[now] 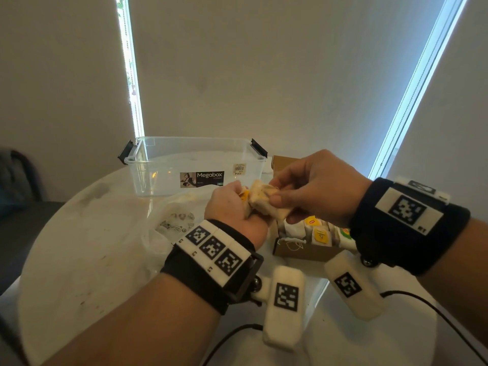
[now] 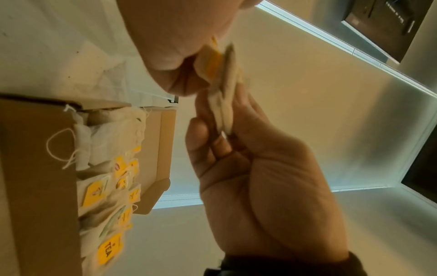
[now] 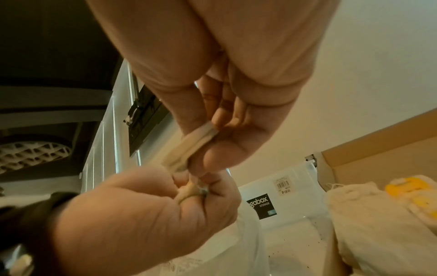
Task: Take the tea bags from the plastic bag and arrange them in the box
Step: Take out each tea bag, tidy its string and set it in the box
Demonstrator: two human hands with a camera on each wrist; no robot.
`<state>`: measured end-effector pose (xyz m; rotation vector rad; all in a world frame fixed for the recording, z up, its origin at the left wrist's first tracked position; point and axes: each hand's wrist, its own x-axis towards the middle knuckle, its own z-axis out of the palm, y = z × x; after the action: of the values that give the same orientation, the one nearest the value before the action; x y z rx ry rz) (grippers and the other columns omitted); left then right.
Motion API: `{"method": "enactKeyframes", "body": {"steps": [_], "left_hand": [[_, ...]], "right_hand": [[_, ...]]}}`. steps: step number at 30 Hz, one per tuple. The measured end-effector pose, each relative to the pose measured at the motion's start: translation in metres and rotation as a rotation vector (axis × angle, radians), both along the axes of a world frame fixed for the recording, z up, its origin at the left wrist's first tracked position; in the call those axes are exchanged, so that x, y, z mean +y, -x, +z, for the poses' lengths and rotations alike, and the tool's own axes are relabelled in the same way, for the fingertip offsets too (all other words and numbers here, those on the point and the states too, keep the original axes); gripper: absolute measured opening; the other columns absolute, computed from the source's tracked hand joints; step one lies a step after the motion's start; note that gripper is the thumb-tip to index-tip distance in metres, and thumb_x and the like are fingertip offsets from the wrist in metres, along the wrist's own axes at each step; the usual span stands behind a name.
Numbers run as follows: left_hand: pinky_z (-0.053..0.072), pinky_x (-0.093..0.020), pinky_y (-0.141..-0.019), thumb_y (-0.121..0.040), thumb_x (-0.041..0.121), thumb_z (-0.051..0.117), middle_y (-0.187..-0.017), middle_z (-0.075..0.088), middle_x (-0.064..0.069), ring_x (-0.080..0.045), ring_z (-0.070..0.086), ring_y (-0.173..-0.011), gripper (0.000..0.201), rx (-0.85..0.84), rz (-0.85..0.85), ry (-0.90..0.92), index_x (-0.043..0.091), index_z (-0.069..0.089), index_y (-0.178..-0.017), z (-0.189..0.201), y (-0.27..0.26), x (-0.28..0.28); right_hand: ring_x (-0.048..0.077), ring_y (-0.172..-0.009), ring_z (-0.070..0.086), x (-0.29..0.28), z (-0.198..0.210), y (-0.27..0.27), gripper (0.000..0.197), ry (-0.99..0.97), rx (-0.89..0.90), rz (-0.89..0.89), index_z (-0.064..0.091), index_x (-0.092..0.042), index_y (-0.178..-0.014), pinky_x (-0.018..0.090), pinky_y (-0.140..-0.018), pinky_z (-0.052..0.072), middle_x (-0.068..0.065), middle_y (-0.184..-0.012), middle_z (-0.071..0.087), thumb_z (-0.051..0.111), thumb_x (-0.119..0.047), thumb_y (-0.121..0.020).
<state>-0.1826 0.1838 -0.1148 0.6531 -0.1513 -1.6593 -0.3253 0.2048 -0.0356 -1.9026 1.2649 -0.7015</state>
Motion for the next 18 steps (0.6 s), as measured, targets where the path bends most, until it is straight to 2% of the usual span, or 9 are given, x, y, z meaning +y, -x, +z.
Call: {"method": "enactKeyframes", "body": {"steps": [2, 4, 5, 7, 9, 11, 13, 14, 18], "left_hand": [[0.056, -0.046, -0.089, -0.100, 0.025, 0.048, -0.119, 0.065, -0.023, -0.033, 0.068, -0.100, 0.044, 0.052, -0.035, 0.046, -0.001, 0.048, -0.135, 0.002, 0.000, 0.000], [0.060, -0.031, -0.063, -0.097, 0.018, 0.052, -0.106, 0.067, -0.013, -0.020, 0.067, -0.076, 0.040, -0.023, -0.018, 0.051, 0.002, 0.054, -0.133, 0.002, 0.002, 0.002], [0.055, -0.026, -0.051, -0.095, 0.015, 0.053, -0.100, 0.065, -0.011, -0.016, 0.063, -0.066, 0.038, -0.018, -0.005, 0.040, 0.004, 0.056, -0.131, 0.001, 0.001, 0.002], [0.047, -0.021, -0.041, -0.089, 0.007, 0.053, -0.085, 0.064, -0.008, -0.012, 0.059, -0.054, 0.037, -0.048, -0.015, 0.030, 0.004, 0.057, -0.125, 0.003, 0.001, 0.009], [0.040, -0.019, -0.035, -0.085, 0.007, 0.051, -0.074, 0.064, -0.006, -0.010, 0.059, -0.049, 0.032, -0.083, -0.068, 0.015, 0.007, 0.058, -0.116, 0.006, 0.002, 0.016], [0.032, -0.017, -0.032, -0.089, 0.025, 0.052, -0.078, 0.064, -0.006, -0.011, 0.057, -0.050, 0.024, -0.097, -0.158, 0.072, 0.010, 0.061, -0.106, 0.011, 0.003, 0.025], [0.029, -0.014, -0.033, -0.089, 0.053, 0.054, -0.082, 0.065, -0.008, -0.010, 0.054, -0.052, 0.048, -0.103, -0.238, 0.183, 0.011, 0.066, -0.106, 0.014, 0.005, 0.031], [0.029, -0.013, -0.034, -0.087, 0.061, 0.055, -0.081, 0.065, -0.007, -0.008, 0.052, -0.052, 0.056, -0.134, -0.260, 0.217, 0.011, 0.068, -0.106, 0.013, 0.007, 0.031], [0.038, -0.015, -0.033, -0.098, 0.041, 0.057, -0.079, 0.064, -0.006, -0.005, 0.054, -0.047, 0.039, -0.233, -0.123, 0.084, 0.010, 0.062, -0.122, 0.011, 0.013, 0.024]], "right_hand": [[0.017, -0.060, 0.072, -0.001, 0.002, 0.004, 0.013, -0.035, -0.074, -0.019, 0.074, -0.004, -0.096, 0.025, -0.055, 0.059, 0.012, -0.082, 0.076, 0.075, -0.007, -0.084], [0.021, -0.062, 0.072, -0.002, 0.004, 0.007, 0.011, -0.075, -0.145, -0.035, 0.072, -0.001, -0.096, 0.029, -0.056, 0.059, 0.014, -0.081, 0.076, 0.072, -0.006, -0.086], [0.024, -0.065, 0.073, -0.003, 0.004, 0.009, 0.012, -0.091, -0.170, -0.041, 0.071, -0.001, -0.097, 0.031, -0.056, 0.060, 0.015, -0.081, 0.076, 0.071, -0.006, -0.087], [0.028, -0.069, 0.074, -0.004, 0.005, 0.011, 0.013, -0.091, -0.186, -0.062, 0.069, 0.000, -0.101, 0.032, -0.056, 0.061, 0.017, -0.084, 0.076, 0.068, -0.006, -0.089], [0.029, -0.070, 0.075, -0.006, 0.005, 0.012, 0.013, -0.073, -0.188, -0.063, 0.067, 0.000, -0.103, 0.031, -0.055, 0.062, 0.019, -0.085, 0.076, 0.066, -0.005, -0.091], [0.025, -0.065, 0.074, -0.008, 0.004, 0.012, 0.014, -0.070, -0.191, -0.050, 0.065, 0.002, -0.104, 0.029, -0.053, 0.061, 0.017, -0.081, 0.075, 0.064, -0.004, -0.092], [0.018, -0.059, 0.071, -0.009, 0.003, 0.011, 0.015, -0.075, -0.190, -0.045, 0.066, 0.004, -0.103, 0.025, -0.051, 0.058, 0.013, -0.075, 0.072, 0.065, -0.005, -0.091], [0.016, -0.057, 0.069, -0.009, 0.002, 0.010, 0.016, -0.075, -0.192, -0.045, 0.067, 0.004, -0.102, 0.024, -0.050, 0.057, 0.012, -0.074, 0.071, 0.066, -0.005, -0.090], [0.016, -0.055, 0.070, -0.009, 0.001, 0.008, 0.015, -0.053, -0.144, -0.070, 0.071, 0.002, -0.096, 0.021, -0.049, 0.055, 0.014, -0.075, 0.073, 0.072, -0.009, -0.085]]}}
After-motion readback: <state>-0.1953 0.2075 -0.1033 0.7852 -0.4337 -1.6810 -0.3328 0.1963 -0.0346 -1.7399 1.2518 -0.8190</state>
